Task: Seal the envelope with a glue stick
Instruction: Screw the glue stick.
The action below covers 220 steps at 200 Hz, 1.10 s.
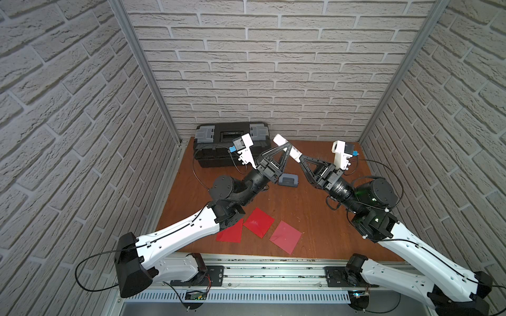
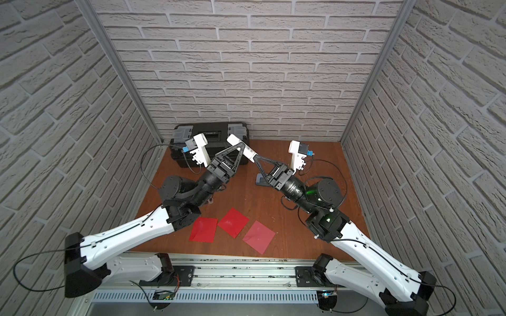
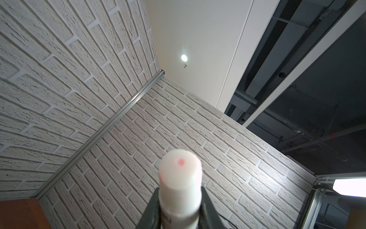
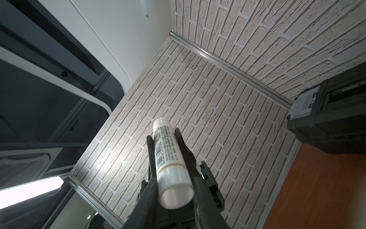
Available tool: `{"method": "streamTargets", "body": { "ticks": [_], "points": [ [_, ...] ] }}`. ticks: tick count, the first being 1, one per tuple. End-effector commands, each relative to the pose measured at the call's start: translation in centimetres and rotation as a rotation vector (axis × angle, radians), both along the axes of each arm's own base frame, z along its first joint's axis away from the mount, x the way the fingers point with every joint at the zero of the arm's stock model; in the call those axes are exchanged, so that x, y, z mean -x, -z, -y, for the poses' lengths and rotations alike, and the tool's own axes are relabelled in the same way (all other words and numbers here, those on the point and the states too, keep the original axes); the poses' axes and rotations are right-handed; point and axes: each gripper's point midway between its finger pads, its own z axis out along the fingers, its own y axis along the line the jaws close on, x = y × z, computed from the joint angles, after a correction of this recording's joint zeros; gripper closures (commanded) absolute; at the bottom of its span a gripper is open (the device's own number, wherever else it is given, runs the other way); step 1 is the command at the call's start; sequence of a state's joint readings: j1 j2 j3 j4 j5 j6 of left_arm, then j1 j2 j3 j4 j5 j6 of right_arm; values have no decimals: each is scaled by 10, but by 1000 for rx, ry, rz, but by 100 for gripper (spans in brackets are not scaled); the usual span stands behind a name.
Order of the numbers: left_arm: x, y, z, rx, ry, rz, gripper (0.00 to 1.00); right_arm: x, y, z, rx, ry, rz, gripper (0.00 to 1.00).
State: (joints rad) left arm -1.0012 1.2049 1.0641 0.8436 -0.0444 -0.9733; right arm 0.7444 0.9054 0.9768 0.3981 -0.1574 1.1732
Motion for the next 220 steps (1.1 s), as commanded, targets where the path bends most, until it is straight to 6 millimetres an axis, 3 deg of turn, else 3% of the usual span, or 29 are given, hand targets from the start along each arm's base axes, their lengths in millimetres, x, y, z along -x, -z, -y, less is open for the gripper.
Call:
{"method": "streamTargets", "body": {
  "ticks": [1,40,61,94,115,138,155,177,194,206,220],
  "points": [
    [3,-12,-5,38,4,31,100,12,-21,1,-28,-33,58,67],
    [3,-12,-4,33,3,28,100,13,-23,8,0,22,110,79],
    [2,-11,-4,34,5,21,100,14,-30,17,86,126,240,82],
    [0,-11,-2,40,14,8,100,29,-53,32,333,386,682,92],
    [-2,-10,0,44,20,-4,100,51,-62,18,517,489,1103,94],
    [-4,-9,3,48,27,-16,100,81,-41,-16,740,432,1634,97],
    [-5,-9,4,52,31,-20,100,88,-30,-25,787,422,1807,97],
    [-5,-10,3,53,28,-18,100,80,-39,-17,764,490,1702,93],
    [-3,-12,2,54,30,-13,100,73,-47,-4,711,499,1513,76],
    [-3,-12,1,54,29,-11,100,65,-53,7,648,484,1316,62],
    [-3,-12,0,53,27,-9,100,53,-56,22,552,451,1041,53]
  ]
}}
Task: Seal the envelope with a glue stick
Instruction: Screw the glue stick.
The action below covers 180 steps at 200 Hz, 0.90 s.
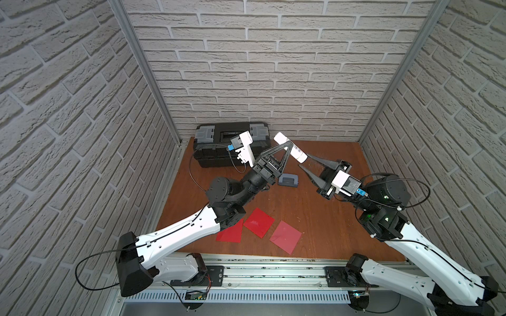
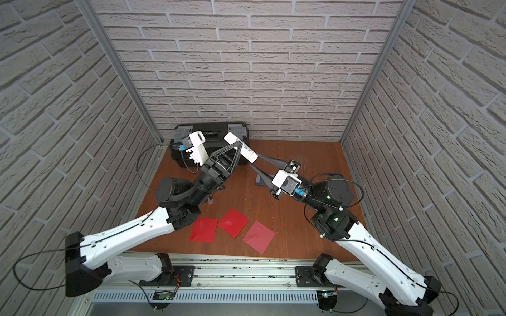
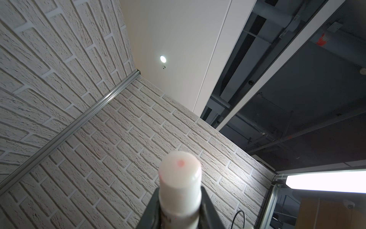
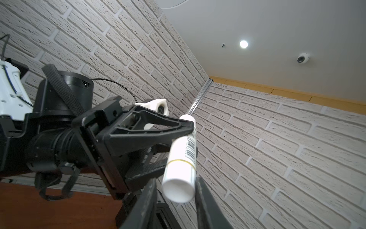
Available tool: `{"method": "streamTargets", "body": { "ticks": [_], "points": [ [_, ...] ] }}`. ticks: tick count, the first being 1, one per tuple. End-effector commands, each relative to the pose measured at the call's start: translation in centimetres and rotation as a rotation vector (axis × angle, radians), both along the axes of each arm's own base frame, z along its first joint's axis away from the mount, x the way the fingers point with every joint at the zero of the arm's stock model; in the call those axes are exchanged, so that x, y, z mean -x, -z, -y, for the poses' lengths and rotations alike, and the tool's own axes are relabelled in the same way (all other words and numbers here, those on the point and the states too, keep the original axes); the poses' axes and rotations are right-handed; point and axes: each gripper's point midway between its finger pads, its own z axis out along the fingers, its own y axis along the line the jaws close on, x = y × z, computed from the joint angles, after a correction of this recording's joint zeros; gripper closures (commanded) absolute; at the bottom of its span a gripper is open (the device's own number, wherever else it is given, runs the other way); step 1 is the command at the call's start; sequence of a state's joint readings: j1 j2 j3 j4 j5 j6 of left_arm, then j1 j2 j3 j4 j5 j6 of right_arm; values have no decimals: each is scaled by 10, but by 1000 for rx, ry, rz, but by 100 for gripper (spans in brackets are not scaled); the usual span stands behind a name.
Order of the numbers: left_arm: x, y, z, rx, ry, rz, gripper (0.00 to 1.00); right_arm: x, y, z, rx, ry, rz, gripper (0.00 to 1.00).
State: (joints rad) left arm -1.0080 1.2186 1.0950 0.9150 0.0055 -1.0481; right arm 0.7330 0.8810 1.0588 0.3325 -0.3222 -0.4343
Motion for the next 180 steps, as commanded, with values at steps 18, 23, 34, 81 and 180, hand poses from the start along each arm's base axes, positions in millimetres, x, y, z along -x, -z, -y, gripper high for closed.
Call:
{"method": "streamTargets", "body": {
  "ticks": [18,23,34,81,180],
  "points": [
    [-17,11,2,-37,-65,-35,100,7,-27,36,-473,-208,-538,49],
    [-17,11,1,-37,-68,-33,100,7,-25,37,-510,-238,-602,49],
    [-16,11,1,-36,-66,-30,100,4,-20,37,-598,-307,-760,48],
    [-16,10,2,-21,-55,-31,100,-9,6,30,-831,-481,-1219,45],
    [-19,11,6,-17,-50,-35,100,-24,11,11,-886,-553,-1361,56]
  ]
}}
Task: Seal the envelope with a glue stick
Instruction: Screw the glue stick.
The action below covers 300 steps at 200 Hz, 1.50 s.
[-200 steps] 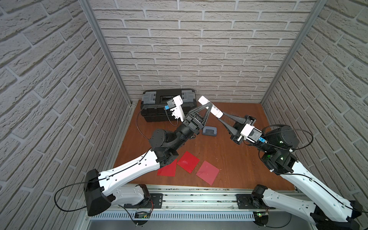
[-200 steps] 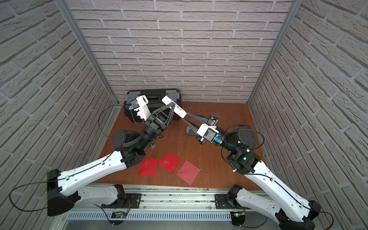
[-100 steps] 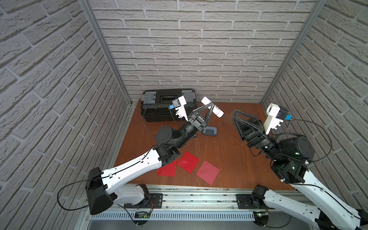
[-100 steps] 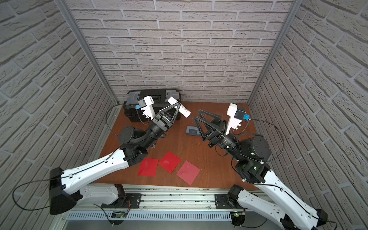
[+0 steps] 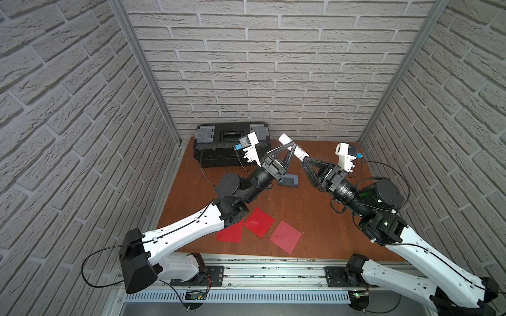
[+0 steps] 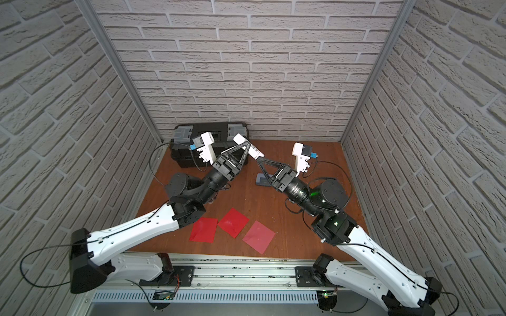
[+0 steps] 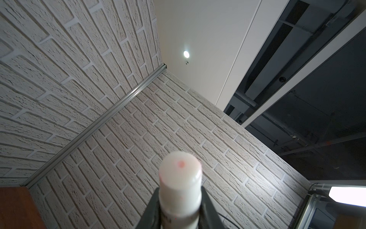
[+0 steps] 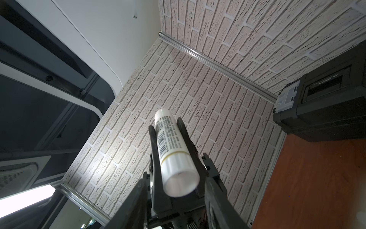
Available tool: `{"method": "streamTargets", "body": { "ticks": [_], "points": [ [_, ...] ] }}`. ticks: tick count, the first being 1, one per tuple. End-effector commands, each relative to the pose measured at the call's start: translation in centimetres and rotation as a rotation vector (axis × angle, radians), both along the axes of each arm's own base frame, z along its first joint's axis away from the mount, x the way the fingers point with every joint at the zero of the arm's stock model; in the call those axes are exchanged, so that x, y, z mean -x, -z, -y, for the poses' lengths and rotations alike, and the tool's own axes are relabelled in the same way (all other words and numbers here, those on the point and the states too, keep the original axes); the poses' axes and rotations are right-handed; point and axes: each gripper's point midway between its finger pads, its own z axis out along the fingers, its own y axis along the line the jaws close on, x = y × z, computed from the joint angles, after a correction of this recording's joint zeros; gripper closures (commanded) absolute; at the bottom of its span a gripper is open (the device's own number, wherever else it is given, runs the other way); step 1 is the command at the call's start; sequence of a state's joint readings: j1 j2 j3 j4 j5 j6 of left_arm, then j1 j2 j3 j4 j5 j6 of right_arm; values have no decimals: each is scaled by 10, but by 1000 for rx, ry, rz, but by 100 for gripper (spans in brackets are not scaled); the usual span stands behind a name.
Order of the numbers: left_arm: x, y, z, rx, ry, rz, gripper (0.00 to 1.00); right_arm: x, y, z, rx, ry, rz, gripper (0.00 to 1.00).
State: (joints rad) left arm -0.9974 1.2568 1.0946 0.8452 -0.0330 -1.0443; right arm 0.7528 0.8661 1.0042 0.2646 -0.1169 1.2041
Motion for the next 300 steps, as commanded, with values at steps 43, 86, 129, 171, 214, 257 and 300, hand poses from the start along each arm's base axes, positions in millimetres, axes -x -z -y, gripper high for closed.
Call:
{"method": "streamTargets", "body": {
  "ticks": [43,86,129,171,214,257,300],
  "points": [
    [3,-16,-12,64,-12,37,100,0,-17,7,-88,18,17,60],
    [3,-16,-14,67,-13,36,100,-2,-19,11,-92,46,29,63],
    [2,-14,-13,65,-13,33,100,-1,-25,5,-100,16,47,73],
    [2,-13,-12,63,-11,31,100,-1,-29,17,29,147,199,83],
    [0,-12,-10,66,-3,19,100,19,-55,17,526,378,816,89],
    [-2,-9,-7,60,-3,10,100,89,-30,-28,780,358,1801,94],
    [0,-11,-9,60,-2,13,100,64,-46,-8,750,410,1458,72]
  ]
}}
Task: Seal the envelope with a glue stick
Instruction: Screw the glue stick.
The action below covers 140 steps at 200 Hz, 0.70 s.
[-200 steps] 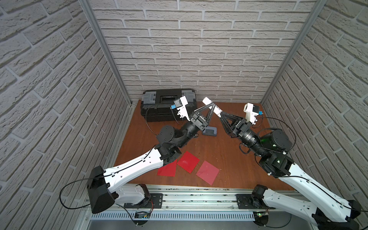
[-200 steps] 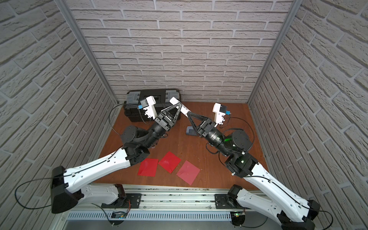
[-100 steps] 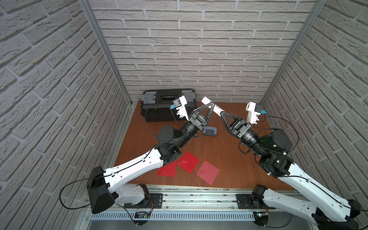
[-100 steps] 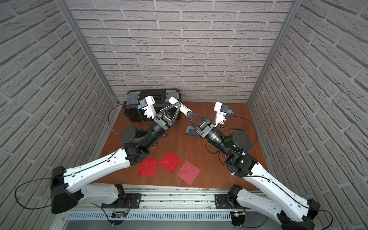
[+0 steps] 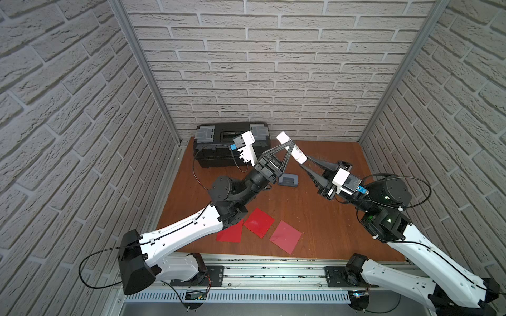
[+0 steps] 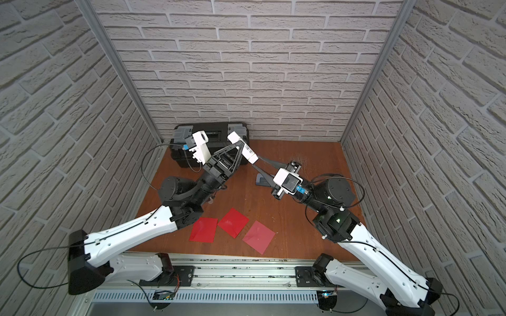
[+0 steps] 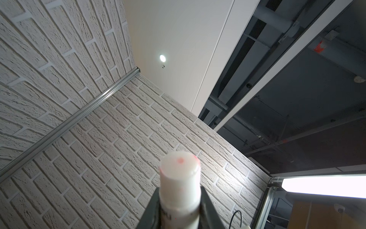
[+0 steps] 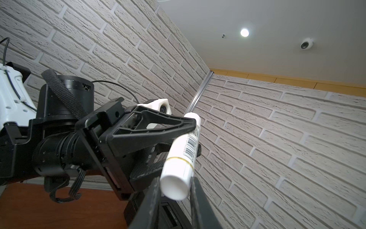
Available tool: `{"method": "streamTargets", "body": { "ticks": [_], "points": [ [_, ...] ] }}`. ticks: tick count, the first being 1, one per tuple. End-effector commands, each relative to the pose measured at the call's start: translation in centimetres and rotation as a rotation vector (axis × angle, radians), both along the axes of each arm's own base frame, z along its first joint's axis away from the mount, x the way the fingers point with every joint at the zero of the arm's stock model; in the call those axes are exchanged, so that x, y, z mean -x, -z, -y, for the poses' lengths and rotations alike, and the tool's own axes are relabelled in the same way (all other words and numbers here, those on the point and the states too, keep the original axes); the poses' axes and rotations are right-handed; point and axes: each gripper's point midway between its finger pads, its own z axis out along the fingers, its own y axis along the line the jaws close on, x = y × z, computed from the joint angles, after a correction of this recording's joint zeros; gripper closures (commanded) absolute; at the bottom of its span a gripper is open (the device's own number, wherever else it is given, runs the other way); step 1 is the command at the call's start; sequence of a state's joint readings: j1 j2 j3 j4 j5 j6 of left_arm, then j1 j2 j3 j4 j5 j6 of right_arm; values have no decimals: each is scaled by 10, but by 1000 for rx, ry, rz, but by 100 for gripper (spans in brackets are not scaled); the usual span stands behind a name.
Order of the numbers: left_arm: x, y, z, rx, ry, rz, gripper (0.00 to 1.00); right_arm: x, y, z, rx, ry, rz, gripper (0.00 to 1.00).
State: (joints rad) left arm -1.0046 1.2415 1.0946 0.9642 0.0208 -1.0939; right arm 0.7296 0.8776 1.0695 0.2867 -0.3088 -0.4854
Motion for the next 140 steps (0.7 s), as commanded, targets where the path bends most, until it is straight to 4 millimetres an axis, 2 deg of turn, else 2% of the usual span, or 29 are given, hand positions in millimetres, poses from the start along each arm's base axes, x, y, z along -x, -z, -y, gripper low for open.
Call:
{"method": "streamTargets", "body": {
  "ticks": [1,23,56,88,100,140],
  "points": [
    [-24,18,5,-56,-81,-57,100,35,-17,1,-64,-137,30,71],
    [-23,18,5,-64,-85,-53,100,20,-21,21,-294,-155,-304,62],
    [-22,17,3,-67,-90,-48,100,14,-18,32,-596,-340,-727,59],
    [-22,17,4,-65,-89,-45,100,-10,14,34,-863,-397,-1190,53],
    [-22,17,5,-62,-85,-44,100,-12,20,30,-889,-428,-1260,53],
    [-23,16,6,-55,-81,-41,100,-19,27,24,-968,-501,-1337,50]
  ]
}}
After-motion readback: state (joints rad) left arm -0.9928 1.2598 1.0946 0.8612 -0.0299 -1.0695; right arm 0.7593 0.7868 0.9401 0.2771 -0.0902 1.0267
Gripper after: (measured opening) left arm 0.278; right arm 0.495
